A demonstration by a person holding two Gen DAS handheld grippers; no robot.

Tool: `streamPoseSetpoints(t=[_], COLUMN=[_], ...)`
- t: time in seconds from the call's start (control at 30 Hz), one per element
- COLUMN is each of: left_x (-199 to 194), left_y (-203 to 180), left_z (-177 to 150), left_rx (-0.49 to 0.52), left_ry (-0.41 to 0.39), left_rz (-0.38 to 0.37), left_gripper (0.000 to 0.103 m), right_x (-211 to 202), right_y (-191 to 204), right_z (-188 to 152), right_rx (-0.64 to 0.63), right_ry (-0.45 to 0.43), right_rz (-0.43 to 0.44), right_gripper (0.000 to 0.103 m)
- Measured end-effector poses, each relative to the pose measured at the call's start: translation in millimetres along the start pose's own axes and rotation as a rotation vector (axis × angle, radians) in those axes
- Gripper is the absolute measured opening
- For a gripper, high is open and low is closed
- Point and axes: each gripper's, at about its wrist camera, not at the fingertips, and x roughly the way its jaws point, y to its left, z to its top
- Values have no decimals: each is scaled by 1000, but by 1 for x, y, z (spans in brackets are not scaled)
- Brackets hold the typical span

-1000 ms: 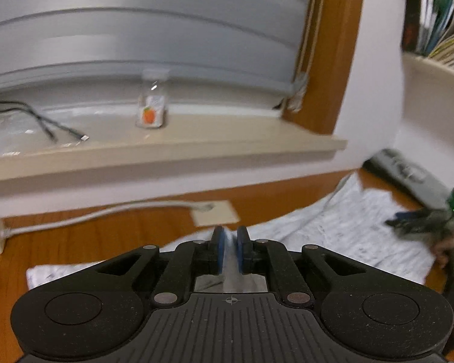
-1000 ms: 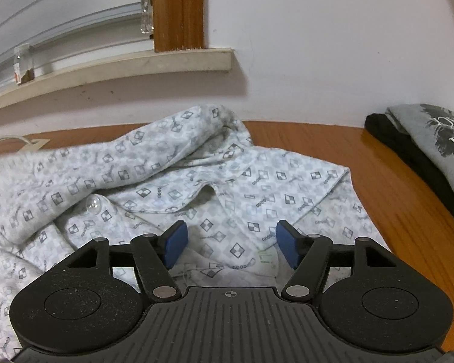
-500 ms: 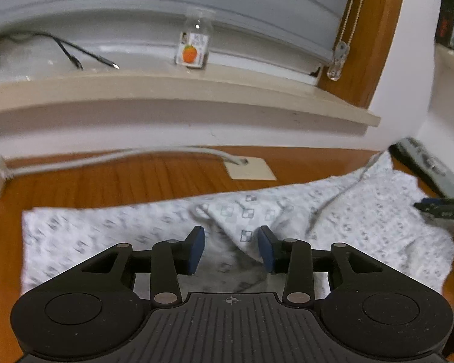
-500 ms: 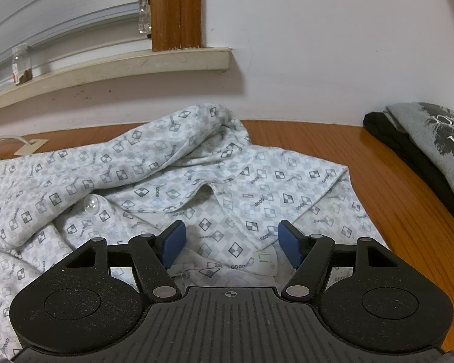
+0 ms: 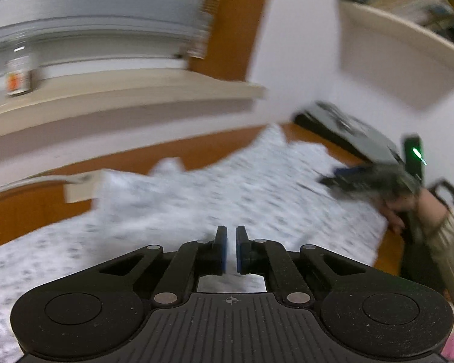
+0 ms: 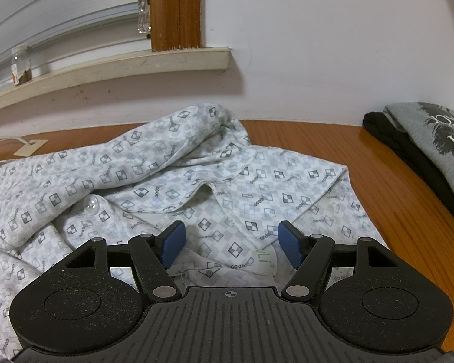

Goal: Fold clothes

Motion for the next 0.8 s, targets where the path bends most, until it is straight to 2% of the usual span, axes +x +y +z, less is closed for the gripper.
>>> streamPoseSetpoints(t=[0.1,0.13,0.17,0.23,0.33,0.43,0.53,0.7,0.8], left_x=[-12,-20,-28,-41,-41,-38,-32,-10,-11], left_y=[-2,2,6,23,48,71,90,86,76], left_z=[-4,-4,-5,-7,-11,-17,-22,-25,-23], left_rx=[6,-3,-14,-59,-137,-215,-279,-273,-208], left_ry=[-25,-42,-61,-90,-92,-88,-81,-56,-72], left_rz=[3,14,27,68,91,108,117,87,122], left_gripper=[8,12,20,31,35,57,58,55,33], right_x=[0,0,0,0,0,0,0,0,0], right_y=[0,0,0,0,0,0,0,0,-1], right_z=[0,0,0,0,0,0,-1,-1,-1], right_rx=[-1,-1,-1,-1,-1,0,2,4,6], right_ry=[1,1,1,1,1,1,2,2,2], right_rz=[0,0,0,0,1,1,2,2,3], right_gripper=[67,67,67,68,68,68,68,68,68])
